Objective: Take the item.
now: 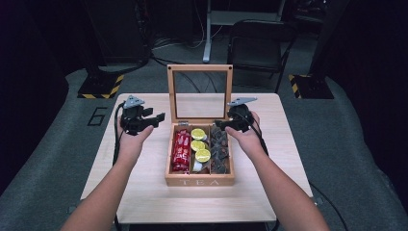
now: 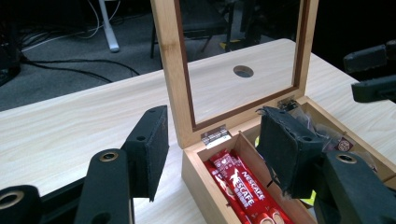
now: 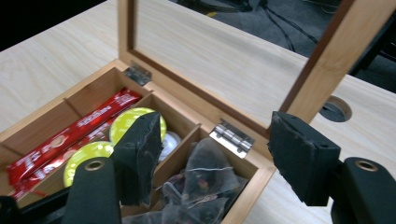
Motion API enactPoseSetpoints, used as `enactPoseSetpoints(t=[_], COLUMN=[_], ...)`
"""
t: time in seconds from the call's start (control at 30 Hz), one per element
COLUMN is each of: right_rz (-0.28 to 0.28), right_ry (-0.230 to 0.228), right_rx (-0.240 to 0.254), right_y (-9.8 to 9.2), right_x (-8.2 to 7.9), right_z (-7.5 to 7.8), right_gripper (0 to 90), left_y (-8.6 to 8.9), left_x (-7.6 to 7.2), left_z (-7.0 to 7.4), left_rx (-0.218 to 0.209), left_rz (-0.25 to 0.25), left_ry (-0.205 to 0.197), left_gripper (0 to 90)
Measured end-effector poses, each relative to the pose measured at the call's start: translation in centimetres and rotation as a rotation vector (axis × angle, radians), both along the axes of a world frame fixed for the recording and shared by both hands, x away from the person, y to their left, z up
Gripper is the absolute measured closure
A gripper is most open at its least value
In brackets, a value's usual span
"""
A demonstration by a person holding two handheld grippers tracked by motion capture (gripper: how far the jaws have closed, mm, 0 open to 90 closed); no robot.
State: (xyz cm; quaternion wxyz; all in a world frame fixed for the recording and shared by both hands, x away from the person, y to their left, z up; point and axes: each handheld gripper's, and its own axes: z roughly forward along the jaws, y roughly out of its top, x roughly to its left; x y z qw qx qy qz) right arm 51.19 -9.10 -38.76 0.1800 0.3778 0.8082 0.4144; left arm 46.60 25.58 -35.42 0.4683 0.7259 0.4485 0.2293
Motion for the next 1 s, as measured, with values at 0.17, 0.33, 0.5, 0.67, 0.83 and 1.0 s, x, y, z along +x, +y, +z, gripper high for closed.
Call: enactPoseSetpoints(t=[0.17, 0.33, 0.5, 0.67, 0.83, 1.0], right_rz=[0.034, 0.056, 0.078, 0.093, 0.124, 0.142], right_ry=[-0.012, -0.022, -0.039, -0.04, -0.05, -0.051], right_rx=[-0.021, -0.041, -0.059, -0.063, -0.059, -0.064], right_y=[0.4, 1.0, 1.6, 2.2, 2.8, 3.3], right_x=[-0.9, -1.6, -2.3, -2.9, -3.4, -4.0], right_z=[-0.1, -0.5, -0.6, -0.4, -0.4, -0.6], right_gripper=[31.7, 31.7, 30.2, 29.1, 28.5, 27.8], left_y=[0.0, -0.1, 0.1, 0.3, 0.4, 0.2], left_x=[0.1, 0.0, 0.1, 0.0, 0.0, -0.1], left_z=[0.2, 0.2, 0.4, 0.8, 0.9, 0.7], left_rx=[-0.002, 0.002, -0.002, 0.0, -0.007, -0.002], left_rz=[0.0, -0.003, 0.0, -0.002, 0.005, 0.0], left_ry=[-0.002, -0.002, 0.0, -0.007, -0.005, -0.001], left_gripper=[42.6, 42.6, 42.6, 42.6, 42.6, 42.6])
